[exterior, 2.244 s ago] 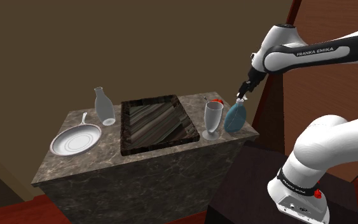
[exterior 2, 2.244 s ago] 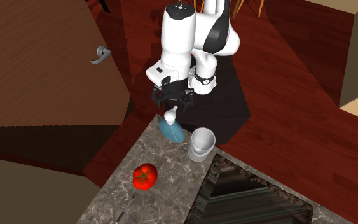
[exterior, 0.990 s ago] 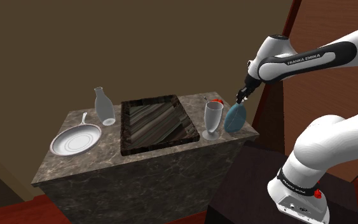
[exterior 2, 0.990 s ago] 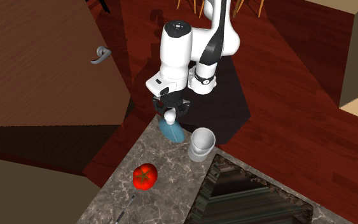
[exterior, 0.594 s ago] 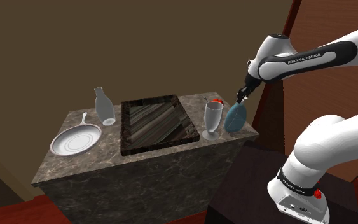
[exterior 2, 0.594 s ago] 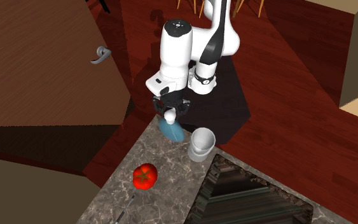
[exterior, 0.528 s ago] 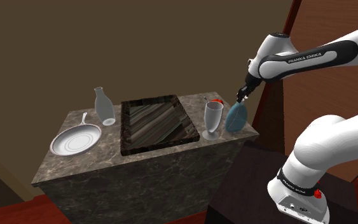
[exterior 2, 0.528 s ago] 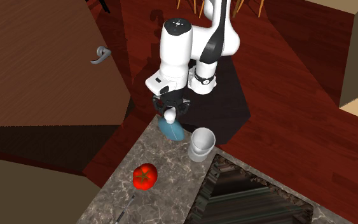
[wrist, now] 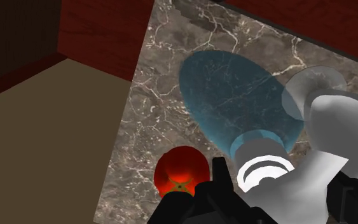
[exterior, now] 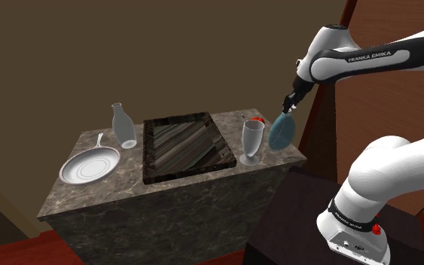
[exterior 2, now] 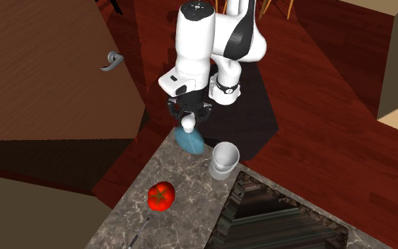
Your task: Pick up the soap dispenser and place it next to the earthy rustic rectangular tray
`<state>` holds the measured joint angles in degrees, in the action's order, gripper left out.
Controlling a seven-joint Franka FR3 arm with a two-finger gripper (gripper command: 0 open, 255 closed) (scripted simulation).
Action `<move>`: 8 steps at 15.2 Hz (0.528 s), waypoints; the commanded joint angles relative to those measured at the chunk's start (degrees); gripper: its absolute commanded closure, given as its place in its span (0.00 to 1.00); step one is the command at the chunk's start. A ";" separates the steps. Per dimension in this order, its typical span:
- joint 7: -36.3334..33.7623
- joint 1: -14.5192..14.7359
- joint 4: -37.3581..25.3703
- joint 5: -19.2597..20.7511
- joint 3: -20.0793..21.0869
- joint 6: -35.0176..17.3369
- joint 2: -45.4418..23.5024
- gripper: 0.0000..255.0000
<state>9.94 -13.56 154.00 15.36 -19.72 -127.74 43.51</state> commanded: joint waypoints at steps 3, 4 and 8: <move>0.01 0.32 -2.54 -0.65 0.73 3.29 0.75 1.00; 0.04 0.39 -3.23 -0.80 0.89 4.11 0.90 1.00; 0.15 0.69 -6.04 -1.40 1.50 7.31 1.30 1.00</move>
<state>9.96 -12.86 148.67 14.07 -18.36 -121.48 44.44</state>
